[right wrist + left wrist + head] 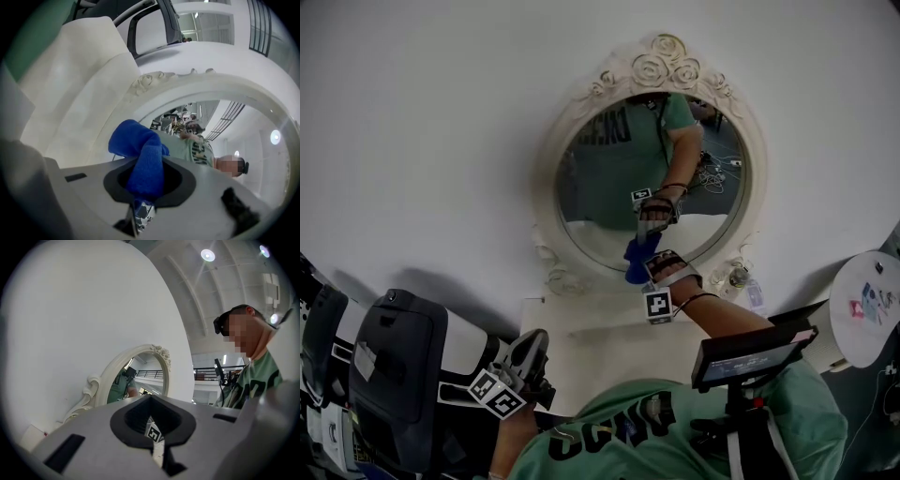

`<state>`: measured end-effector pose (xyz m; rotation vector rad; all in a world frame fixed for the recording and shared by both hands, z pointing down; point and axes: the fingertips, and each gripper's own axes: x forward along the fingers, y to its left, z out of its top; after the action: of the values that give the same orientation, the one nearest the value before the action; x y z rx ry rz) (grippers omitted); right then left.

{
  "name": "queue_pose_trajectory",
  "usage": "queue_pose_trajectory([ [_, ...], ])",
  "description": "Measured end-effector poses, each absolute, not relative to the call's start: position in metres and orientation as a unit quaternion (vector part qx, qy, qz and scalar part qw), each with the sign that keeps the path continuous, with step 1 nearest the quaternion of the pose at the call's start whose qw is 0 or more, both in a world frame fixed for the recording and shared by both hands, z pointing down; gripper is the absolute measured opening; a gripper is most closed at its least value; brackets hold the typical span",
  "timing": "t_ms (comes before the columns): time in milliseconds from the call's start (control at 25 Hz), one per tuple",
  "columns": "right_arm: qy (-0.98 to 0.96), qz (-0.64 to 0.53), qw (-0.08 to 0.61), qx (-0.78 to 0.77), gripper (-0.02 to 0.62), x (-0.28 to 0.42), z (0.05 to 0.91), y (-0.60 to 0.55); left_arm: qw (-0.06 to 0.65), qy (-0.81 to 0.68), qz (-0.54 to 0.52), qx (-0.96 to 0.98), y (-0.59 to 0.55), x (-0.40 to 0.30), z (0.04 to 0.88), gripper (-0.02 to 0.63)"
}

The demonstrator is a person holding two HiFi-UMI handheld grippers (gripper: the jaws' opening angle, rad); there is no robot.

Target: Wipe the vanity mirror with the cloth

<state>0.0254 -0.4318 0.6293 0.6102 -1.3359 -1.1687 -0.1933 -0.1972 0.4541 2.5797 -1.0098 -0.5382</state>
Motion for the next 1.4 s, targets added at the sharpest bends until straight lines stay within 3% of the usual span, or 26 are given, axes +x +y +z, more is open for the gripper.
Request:
queue_pose_trajectory([
  [320, -0.587, -0.532, 0.569, 0.221, 0.052, -0.073, 0.648, -0.440, 0.159, -0.386, -0.191, 0.888, -0.188, -0.221, 0.459, 0.000],
  [680, -0.571, -0.551, 0.571, 0.209, 0.052, -0.081, 0.654, -0.449, 0.163, -0.396, -0.190, 0.884, -0.190, -0.230, 0.463, 0.000],
  [960, -0.562, -0.521, 0.610, 0.201, 0.052, -0.030, 0.679, -0.448, 0.164, -0.370, -0.187, 0.895, -0.199, -0.209, 0.460, 0.000],
  [1400, -0.529, -0.434, 0.687, 0.244, 0.052, 0.120, 0.701, -0.444, 0.171, -0.324, -0.185, 0.912, -0.214, -0.173, 0.456, 0.000],
])
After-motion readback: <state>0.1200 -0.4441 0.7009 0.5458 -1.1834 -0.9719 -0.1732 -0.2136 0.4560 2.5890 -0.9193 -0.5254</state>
